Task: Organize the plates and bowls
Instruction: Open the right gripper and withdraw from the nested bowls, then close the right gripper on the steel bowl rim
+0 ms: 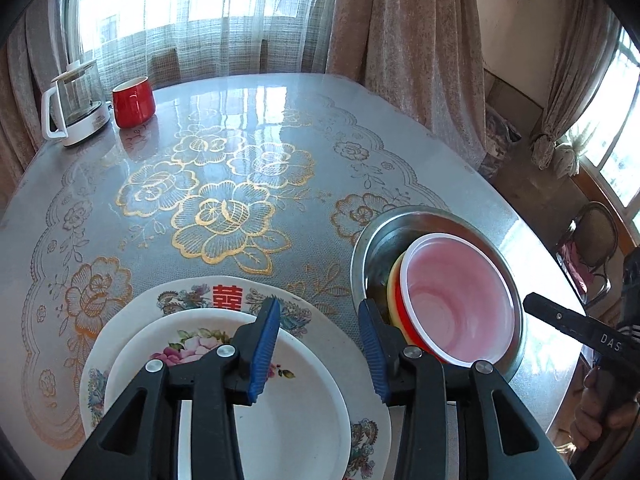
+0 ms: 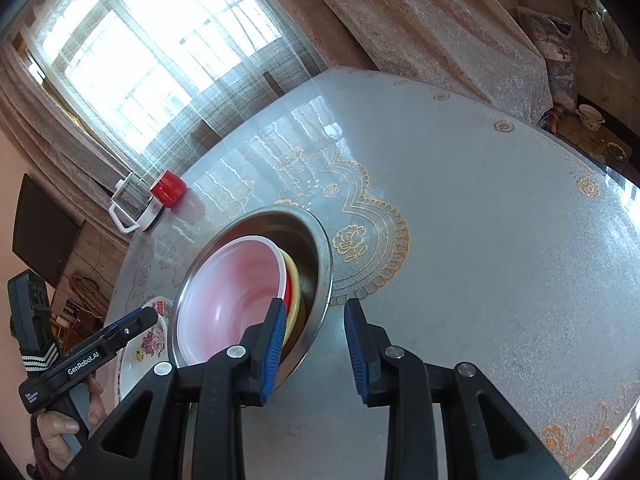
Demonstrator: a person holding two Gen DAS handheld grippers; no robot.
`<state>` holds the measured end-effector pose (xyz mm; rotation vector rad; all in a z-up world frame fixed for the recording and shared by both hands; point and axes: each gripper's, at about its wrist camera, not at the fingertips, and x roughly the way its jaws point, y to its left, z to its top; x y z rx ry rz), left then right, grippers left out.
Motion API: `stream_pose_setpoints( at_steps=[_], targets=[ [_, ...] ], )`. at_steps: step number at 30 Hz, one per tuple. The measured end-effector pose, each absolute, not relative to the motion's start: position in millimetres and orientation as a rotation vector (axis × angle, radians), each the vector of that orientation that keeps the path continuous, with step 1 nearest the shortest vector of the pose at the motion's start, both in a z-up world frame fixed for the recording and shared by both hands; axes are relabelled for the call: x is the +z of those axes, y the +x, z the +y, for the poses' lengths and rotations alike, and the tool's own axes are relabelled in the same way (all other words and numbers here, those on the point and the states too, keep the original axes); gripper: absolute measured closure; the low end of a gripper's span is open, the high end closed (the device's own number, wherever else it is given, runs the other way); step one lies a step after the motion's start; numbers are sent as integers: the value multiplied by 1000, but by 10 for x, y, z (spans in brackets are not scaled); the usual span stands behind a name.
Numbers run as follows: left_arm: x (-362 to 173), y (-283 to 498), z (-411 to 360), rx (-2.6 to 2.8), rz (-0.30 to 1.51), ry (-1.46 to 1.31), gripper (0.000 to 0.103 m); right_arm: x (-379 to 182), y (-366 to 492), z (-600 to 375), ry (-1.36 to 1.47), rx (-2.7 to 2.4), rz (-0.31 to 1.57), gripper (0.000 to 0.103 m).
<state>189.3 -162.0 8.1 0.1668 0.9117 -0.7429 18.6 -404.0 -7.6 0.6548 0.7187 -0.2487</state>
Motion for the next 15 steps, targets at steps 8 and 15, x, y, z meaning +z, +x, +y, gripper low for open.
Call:
stream_pose_setpoints(
  at_steps=[8,15],
  targets=[
    [129,1991,-1815,-767,855,265,42,-102,195,-4021,652,-234,738,73],
    [76,2203,-1759,-838,980,126,39,-148,199,-4056,678,-219,752,70]
  ],
)
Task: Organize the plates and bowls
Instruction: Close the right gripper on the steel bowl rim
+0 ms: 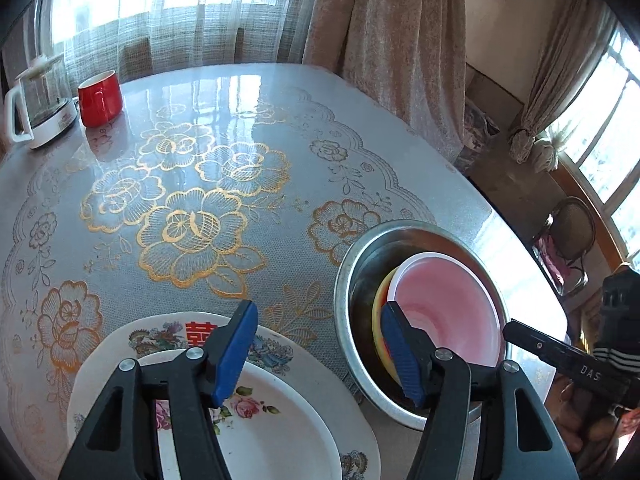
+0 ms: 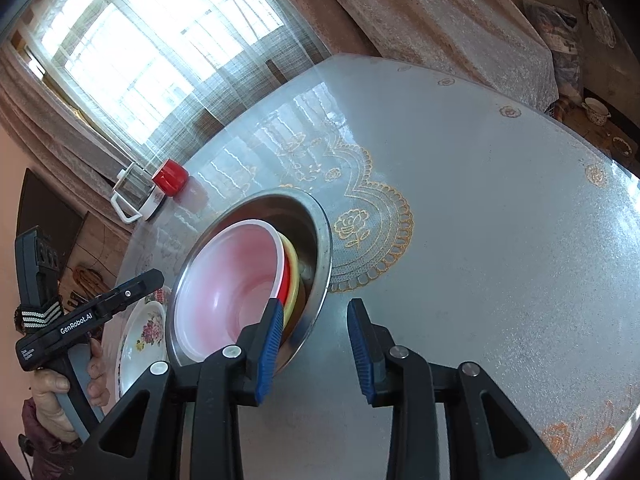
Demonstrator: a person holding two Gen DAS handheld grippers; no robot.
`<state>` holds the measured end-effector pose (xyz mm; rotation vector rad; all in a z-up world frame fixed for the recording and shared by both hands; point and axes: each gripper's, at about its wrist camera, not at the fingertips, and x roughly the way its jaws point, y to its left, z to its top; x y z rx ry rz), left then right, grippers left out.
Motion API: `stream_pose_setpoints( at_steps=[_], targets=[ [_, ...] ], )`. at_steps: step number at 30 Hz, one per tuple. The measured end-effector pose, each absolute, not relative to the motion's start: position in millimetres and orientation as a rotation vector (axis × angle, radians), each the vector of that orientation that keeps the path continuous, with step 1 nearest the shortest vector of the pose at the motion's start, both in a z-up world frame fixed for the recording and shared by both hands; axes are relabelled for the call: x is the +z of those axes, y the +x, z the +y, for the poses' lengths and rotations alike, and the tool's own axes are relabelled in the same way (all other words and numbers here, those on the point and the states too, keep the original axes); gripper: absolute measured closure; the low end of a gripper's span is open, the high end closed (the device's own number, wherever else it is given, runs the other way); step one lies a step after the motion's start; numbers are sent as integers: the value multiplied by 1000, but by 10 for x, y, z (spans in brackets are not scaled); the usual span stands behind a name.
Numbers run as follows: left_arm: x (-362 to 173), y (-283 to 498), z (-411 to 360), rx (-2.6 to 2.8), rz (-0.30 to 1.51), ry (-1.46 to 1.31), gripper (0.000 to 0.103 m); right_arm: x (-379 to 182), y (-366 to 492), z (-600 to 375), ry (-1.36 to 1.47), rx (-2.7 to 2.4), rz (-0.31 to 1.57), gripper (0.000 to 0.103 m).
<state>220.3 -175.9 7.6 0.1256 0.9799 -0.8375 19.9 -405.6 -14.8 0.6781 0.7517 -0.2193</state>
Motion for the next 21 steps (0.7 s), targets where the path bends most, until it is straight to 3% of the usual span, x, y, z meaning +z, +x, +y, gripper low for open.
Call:
stream_pose_setpoints(
  at_steps=[10,15,17,21],
  targets=[
    [124,2346,-1852,-880,1040,110,47,-177,192,-4009,672,-185,750,70],
    [64,2397,-1912,-871,1070,111,62,-208,194,-4023,662,-182,755,73],
    [34,2401,-1945,-875,1072,112,79,-217,192,-4024,659,-187,751,74],
    [6,2374,-1981,-898,1079,99,85,-196,195,-4003,636,-191,738,80]
  ],
)
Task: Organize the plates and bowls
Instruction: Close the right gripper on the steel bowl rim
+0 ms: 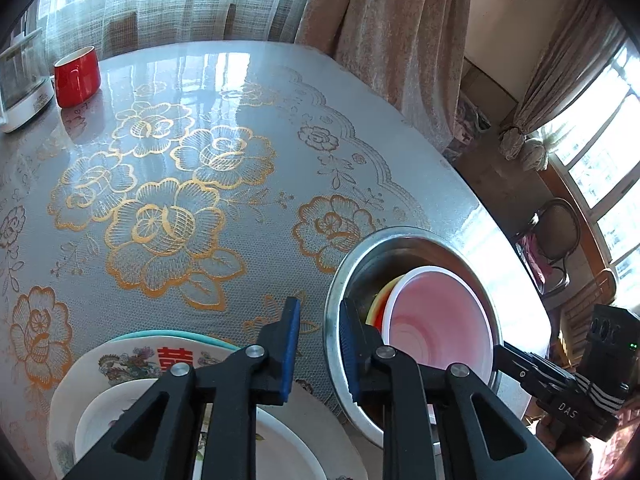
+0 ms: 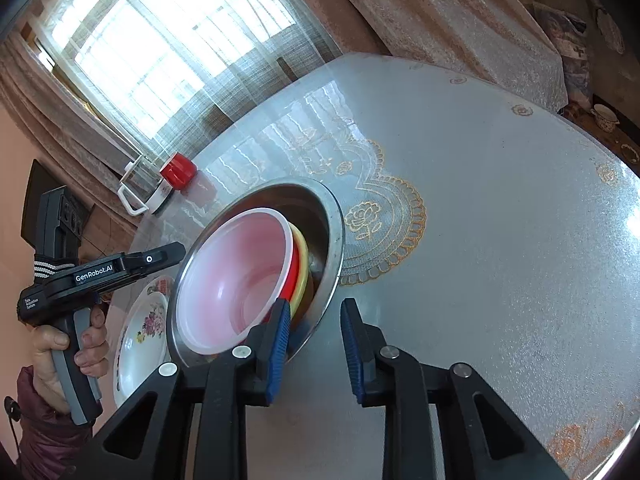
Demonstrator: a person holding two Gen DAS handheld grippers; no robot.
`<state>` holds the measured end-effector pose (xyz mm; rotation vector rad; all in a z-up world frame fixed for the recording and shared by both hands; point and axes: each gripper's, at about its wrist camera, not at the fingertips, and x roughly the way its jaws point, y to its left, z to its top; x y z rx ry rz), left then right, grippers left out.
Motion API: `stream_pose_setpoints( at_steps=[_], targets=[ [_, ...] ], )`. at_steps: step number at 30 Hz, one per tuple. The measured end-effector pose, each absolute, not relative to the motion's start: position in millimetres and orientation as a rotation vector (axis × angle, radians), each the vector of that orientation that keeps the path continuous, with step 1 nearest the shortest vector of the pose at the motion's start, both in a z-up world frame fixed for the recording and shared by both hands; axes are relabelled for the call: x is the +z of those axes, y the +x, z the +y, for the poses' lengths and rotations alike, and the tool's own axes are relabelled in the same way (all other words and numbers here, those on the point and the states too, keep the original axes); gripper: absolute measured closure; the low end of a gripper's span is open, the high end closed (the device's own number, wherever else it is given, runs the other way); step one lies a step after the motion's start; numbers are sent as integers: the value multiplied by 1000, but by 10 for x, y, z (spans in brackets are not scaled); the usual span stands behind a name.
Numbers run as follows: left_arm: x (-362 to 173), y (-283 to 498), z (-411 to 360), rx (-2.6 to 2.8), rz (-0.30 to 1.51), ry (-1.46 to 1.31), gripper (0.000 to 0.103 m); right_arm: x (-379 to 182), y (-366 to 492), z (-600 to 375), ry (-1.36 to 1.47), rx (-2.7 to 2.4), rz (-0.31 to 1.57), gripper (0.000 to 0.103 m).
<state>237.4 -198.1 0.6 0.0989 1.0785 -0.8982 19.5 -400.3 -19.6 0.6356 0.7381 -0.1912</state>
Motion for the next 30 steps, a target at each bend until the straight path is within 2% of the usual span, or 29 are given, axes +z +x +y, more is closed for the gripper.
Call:
stream_pose_setpoints(
  at_steps=[4,10,19,22,30],
  targets=[
    [11,2308,-2080,-910,1057,141,91,-182,210,-3996,622,-195,730,84],
    [4,2351,-2153,-888,1054,163,97,-191,221,-4004,615,-194,730,84],
    [44,2439,-2164,-864,1045,208,97,-189,215,-4029,637,-184,736,84],
    [27,2481,-2158,-856,1052,196,91,-199,213,-4041,652,-173,743,83],
    [-49,2595,-2090,-824,1099,147,86,-202,194,-4040,666,-166,748,83]
  ],
)
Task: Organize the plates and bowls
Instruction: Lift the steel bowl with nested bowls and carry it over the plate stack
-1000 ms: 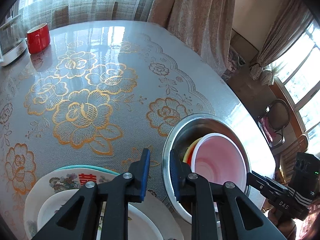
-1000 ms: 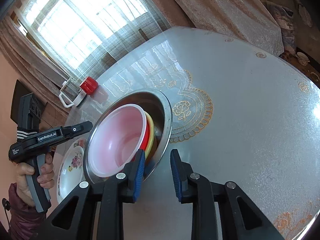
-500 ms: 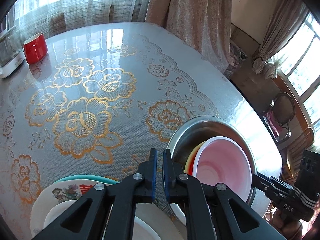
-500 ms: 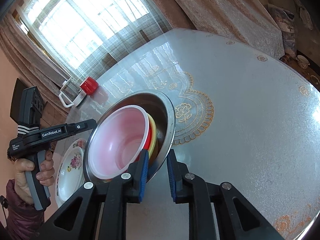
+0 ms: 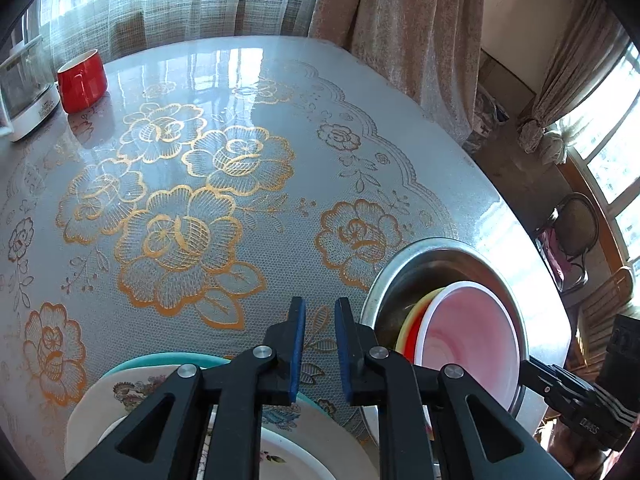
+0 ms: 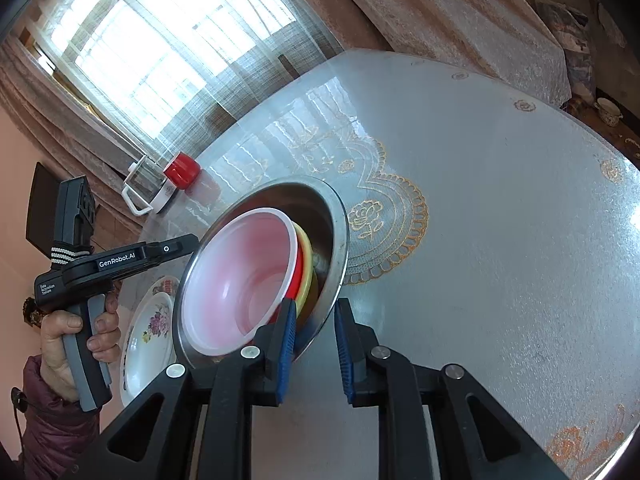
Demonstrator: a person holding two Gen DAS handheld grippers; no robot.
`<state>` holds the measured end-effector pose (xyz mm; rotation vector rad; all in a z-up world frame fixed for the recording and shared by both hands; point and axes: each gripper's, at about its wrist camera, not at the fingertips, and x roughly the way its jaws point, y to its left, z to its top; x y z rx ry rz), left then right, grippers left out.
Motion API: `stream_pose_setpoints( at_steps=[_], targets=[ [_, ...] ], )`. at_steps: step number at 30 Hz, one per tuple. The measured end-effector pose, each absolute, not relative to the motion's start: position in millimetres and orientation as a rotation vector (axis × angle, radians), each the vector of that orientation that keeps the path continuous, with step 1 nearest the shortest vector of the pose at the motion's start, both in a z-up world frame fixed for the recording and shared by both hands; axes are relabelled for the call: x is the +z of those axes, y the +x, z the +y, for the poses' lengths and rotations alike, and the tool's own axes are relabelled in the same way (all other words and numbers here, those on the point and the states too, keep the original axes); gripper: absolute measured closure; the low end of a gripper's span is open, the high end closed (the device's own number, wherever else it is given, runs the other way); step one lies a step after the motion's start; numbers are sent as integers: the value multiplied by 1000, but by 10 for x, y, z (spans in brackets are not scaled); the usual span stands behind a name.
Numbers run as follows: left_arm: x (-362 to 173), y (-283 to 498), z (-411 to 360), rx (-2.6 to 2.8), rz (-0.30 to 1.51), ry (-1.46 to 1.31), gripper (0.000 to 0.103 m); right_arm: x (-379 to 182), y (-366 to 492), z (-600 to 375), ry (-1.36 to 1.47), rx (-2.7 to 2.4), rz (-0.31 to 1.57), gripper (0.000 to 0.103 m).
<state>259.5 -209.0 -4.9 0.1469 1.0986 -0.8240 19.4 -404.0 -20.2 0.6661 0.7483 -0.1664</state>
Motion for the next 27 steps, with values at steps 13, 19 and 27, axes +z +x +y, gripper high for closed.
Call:
stream_pose_setpoints(
  at_steps=[13,19,27],
  targets=[
    [-133,2515,-2185,-864,1099,174,86,-218,198,-4036,656,-173,745,83],
    [-157,2467,-2171,-909,1117,142,83,-223,180,-4100,667,-191,744,83],
    [-175,2605,-1969,-928,1168,-45,69,-232,150,-4157,698,-198,744,83]
  ],
)
